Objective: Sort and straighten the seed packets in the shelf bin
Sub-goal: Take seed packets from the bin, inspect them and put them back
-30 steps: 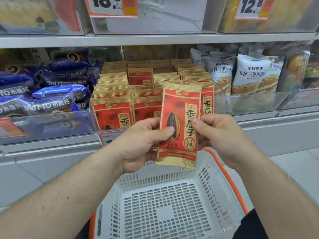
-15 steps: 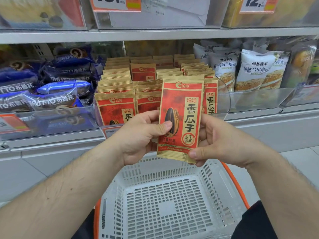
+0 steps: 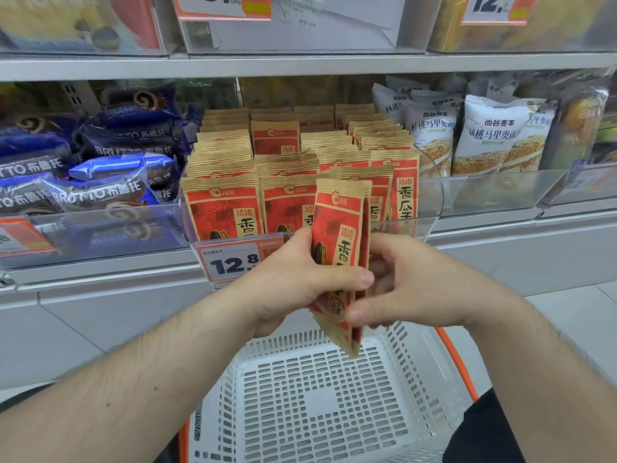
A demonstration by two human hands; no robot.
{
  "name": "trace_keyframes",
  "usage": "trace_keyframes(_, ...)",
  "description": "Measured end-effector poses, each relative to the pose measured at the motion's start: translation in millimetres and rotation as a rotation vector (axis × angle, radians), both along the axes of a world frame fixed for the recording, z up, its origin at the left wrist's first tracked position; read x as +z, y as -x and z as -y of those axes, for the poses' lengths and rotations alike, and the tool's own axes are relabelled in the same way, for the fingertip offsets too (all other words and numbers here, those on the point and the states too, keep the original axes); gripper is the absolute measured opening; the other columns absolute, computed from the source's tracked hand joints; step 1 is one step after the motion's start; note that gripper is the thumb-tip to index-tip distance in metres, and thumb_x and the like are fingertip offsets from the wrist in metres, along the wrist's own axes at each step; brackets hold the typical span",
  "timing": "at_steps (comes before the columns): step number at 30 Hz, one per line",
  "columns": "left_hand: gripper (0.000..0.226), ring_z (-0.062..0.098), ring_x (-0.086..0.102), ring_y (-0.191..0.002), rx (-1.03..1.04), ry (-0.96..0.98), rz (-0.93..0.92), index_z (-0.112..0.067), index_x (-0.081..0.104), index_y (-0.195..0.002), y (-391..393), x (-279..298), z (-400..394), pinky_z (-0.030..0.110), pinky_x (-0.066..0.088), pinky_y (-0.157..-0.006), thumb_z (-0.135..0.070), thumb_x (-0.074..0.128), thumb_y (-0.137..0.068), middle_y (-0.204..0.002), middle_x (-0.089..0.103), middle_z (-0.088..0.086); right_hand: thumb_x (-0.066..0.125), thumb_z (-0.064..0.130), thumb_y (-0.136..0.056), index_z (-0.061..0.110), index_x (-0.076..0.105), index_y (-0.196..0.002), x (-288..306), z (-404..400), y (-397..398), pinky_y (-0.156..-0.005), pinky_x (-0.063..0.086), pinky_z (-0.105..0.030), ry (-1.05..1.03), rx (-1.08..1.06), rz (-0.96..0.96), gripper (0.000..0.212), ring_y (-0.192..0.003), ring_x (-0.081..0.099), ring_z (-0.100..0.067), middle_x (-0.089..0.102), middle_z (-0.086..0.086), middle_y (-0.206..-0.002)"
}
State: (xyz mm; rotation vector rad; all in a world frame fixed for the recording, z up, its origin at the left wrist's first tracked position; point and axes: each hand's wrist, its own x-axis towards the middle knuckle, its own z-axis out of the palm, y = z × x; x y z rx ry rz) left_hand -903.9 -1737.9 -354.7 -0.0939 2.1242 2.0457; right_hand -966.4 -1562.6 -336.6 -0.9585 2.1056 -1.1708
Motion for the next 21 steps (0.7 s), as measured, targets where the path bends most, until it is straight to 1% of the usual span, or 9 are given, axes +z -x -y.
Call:
trace_keyframes(2,0.053,0.012,0.07,-0.075,-0.038,0.0,0.023,-0.021,0.056,-0.11,-1.5,2.3,-1.4,0.029,0.052,-0.06,-0.027,0.078,-0.063,-0.083,0.072,-0.004,0.09,0.048,-0.057,0.007,0.062,-0.112,-0.8,-1.7,2.8,-0.064,0.061,-0.047,0.123,-0.053,0.019,0.074,-0.071,0.071,-0.029,0.071,-0.02,-0.088)
trace_keyframes(4,0.04,0.015,0.068,-0.076,-0.112,0.012,0.021,-0.022,0.06,-0.105,-2.5,3.1,-1.9,0.032,0.051,-0.063,-0.023,0.072,-0.067,-0.084,0.071,0.0,0.083,0.061,-0.06,-0.002,0.06,-0.107,-2.6,-0.5,3.9,-0.058,0.058,-0.039,0.229,-0.084,0.009,0.082,-0.065,0.069,-0.029,0.07,-0.02,-0.08)
trace_keyframes(7,0.038,0.016,0.065,-0.084,-0.188,0.033,0.038,-0.024,0.062,-0.105,-3.0,1.4,-1.2,0.036,0.051,-0.068,-0.021,0.068,-0.068,-0.085,0.068,-0.006,0.07,0.042,-0.08,-0.009,0.058,-0.102,-5.7,1.5,6.1,-0.053,0.053,-0.032,0.332,-0.123,-0.009,0.057,-0.055,0.065,-0.022,0.068,-0.013,-0.069)
trace_keyframes(9,0.027,0.015,0.063,-0.084,-0.186,0.02,0.043,-0.03,0.065,-0.092,-2.3,-1.0,-1.9,0.035,0.05,-0.067,-0.019,0.066,-0.068,-0.084,0.067,-0.008,0.062,0.027,-0.084,-0.004,0.059,-0.092,-7.6,4.0,5.8,-0.05,0.051,-0.031,0.35,-0.143,0.0,0.032,-0.052,0.063,-0.021,0.066,-0.011,-0.064)
trace_keyframes(11,0.022,0.014,0.059,-0.078,-0.137,0.028,0.017,-0.032,0.064,-0.082,-1.4,-2.9,-3.4,0.032,0.045,-0.065,-0.016,0.067,-0.066,-0.081,0.064,-0.006,0.059,0.023,-0.083,0.005,0.059,-0.081,-10.1,8.7,3.0,-0.046,0.049,-0.032,0.322,-0.151,0.02,0.018,-0.047,0.061,-0.021,0.064,-0.007,-0.06)
trace_keyframes(13,0.028,0.01,0.063,-0.076,-0.07,0.02,-0.015,-0.028,0.063,-0.091,0.4,-5.5,-3.9,0.031,0.047,-0.067,-0.017,0.07,-0.066,-0.079,0.068,-0.006,0.058,0.022,-0.081,0.008,0.059,-0.075,-14.2,14.4,0.2,-0.044,0.046,-0.03,0.286,-0.147,0.051,0.015,-0.043,0.058,-0.019,0.062,-0.006,-0.056)
trace_keyframes(16,0.041,0.013,0.068,-0.078,-0.053,-0.055,-0.007,-0.018,0.061,-0.108,2.2,-7.1,-1.5,0.037,0.05,-0.075,-0.018,0.071,-0.068,-0.083,0.071,-0.001,0.059,0.019,-0.078,0.001,0.057,-0.072,-16.4,16.3,0.8,-0.041,0.04,-0.028,0.312,-0.15,0.166,0.019,-0.038,0.052,-0.021,0.058,-0.011,-0.054)
trace_keyframes(19,0.022,0.022,0.069,-0.083,-0.181,-0.198,0.005,-0.017,0.067,-0.096,1.3,-6.4,4.3,0.042,0.051,-0.078,-0.018,0.068,-0.074,-0.088,0.072,0.009,0.059,0.013,-0.078,-0.018,0.052,-0.08,-14.4,12.1,5.1,-0.038,0.037,-0.026,0.397,-0.121,0.336,0.032,-0.034,0.047,-0.021,0.055,-0.015,-0.051)
trace_keyframes(21,0.02,0.024,0.07,-0.085,-0.254,-0.259,0.011,-0.016,0.071,-0.092,1.3,-7.6,6.6,0.04,0.052,-0.077,-0.023,0.067,-0.074,-0.092,0.073,0.016,0.059,0.011,-0.078,-0.023,0.048,-0.085,-14.3,11.2,5.8,-0.037,0.036,-0.025,0.425,-0.09,0.405,0.037,-0.032,0.047,-0.021,0.056,-0.016,-0.051)
